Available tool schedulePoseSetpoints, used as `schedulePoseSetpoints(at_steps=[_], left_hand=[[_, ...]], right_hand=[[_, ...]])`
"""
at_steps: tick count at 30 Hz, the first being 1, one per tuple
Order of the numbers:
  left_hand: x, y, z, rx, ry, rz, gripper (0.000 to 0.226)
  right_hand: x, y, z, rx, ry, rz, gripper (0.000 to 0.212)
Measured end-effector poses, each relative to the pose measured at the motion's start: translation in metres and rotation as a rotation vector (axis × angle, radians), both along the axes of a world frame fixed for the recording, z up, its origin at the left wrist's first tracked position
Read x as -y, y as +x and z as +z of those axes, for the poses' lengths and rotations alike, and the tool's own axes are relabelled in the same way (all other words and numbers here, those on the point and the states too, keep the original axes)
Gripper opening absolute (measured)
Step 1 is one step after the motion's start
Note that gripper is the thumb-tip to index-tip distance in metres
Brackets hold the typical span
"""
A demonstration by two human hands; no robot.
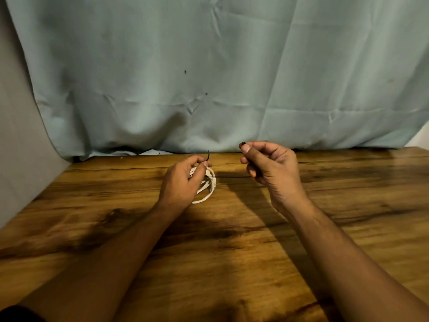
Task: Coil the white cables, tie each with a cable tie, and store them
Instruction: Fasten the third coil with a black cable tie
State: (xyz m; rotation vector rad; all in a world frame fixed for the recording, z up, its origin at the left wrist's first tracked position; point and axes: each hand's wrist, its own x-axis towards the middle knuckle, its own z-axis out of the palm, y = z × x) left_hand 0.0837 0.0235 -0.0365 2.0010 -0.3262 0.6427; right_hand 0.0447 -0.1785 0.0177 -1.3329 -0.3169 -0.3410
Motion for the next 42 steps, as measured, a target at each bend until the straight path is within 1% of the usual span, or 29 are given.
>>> schedulePoseSetpoints(at_steps=[2, 5, 8, 12, 16, 19, 27, 31, 39, 42], left_hand=[[0.001, 0.000, 0.000, 0.004, 0.012, 0.005, 0.021], [0.001, -0.002, 0.000, 0.028, 0.058, 0.024, 0.028], [0.001, -0.003, 0.000, 0.083, 0.152, 0.047, 0.028], [0.002, -0.005, 0.001, 0.158, 0.271, 0.035, 0.036], [0.004, -0.010, 0.005, 0.241, 0.408, 0.022, 0.033], [0.008, -0.017, 0.007, 0.313, 0.466, 0.012, 0.028], [0.008, -0.020, 0.009, 0.316, 0.456, 0.021, 0.025], [0.008, -0.020, 0.009, 0.324, 0.468, 0.025, 0.025], [0.008, -0.021, 0.009, 0.344, 0.464, 0.006, 0.028], [0.008, -0.021, 0.010, 0.350, 0.467, 0.000, 0.028]], right_hand=[[0.000, 0.001, -0.001, 0.028, -0.039, -0.016, 0.003], [-0.001, 0.003, -0.003, 0.064, -0.088, -0.024, 0.005], [-0.002, 0.006, -0.009, 0.088, -0.168, -0.039, 0.007], [0.000, 0.011, -0.015, 0.105, -0.293, -0.089, 0.010], [-0.001, 0.014, -0.018, 0.082, -0.349, -0.078, 0.011], [-0.002, 0.016, -0.020, 0.068, -0.358, -0.084, 0.015], [0.000, 0.021, -0.021, 0.028, -0.385, -0.074, 0.016], [-0.002, 0.021, -0.024, 0.058, -0.376, -0.077, 0.019], [0.001, 0.022, -0.024, 0.057, -0.364, -0.095, 0.017], [-0.003, 0.021, -0.026, 0.033, -0.407, -0.065, 0.013]])
